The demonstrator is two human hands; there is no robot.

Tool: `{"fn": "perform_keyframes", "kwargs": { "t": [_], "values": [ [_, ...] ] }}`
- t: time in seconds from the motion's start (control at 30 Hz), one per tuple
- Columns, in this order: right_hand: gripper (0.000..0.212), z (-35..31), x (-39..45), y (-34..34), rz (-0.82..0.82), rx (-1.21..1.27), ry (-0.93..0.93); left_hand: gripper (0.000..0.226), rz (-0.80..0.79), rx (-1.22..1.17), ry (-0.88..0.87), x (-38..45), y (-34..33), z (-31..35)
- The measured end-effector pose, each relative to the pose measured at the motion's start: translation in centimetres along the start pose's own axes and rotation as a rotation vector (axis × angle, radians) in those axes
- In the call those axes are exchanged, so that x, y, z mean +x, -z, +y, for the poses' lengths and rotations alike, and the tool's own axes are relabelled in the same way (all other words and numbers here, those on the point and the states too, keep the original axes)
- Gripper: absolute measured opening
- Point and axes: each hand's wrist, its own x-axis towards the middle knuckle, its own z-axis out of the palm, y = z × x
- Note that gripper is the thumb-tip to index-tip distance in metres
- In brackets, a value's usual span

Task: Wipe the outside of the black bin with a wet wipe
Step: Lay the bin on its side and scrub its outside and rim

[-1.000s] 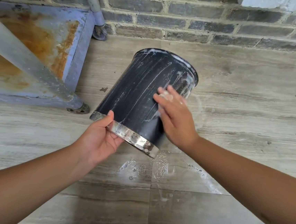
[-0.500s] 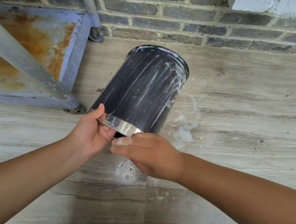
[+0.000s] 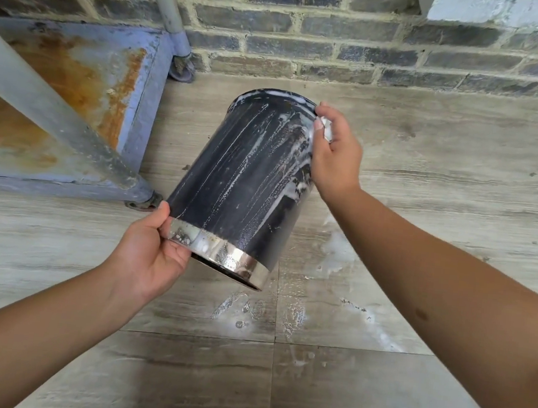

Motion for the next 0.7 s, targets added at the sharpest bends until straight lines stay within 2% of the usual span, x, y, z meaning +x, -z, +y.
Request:
{"fn": "perform_keyframes", "kwargs": {
  "t": [0.13, 0.27, 0.37, 0.57, 0.63, 0.7],
  "values": [
    [0.022, 0.4, -1.4, -1.6, 0.028, 0.076, 0.036, 0.026, 0.016, -0.022, 0.013, 0.1, 0.6, 0.2],
    [0.025, -0.2, -3.7, -2.4, -0.09, 0.058, 0.089, 0.026, 0.023, -0.061, 0.023, 0.2, 0.5, 0.4],
    [0.024, -1.4, -5.8, -2.8, -0.197, -0.047, 0.217, 0.03, 0.035, -0.077, 0.007, 0.5, 0.1, 0.8],
    [0.032, -3.6, -12.1, -2.7, -0.627, -0.233, 0.669, 0.034, 0.027, -0.005, -0.001, 0.7, -0.3, 1.3],
    [0.031, -3.9, -15.3, -2.5, -0.799, -0.17, 0.749, 0.035, 0.013, 0.02, 0.011, 0.6, -0.1, 1.0],
    [0.03, -3.9, -18.4, -1.6, -0.935, -0.074, 0.733, 0.032, 0.016, 0.029, -0.001, 0.5, -0.1, 0.8]
  ]
}}
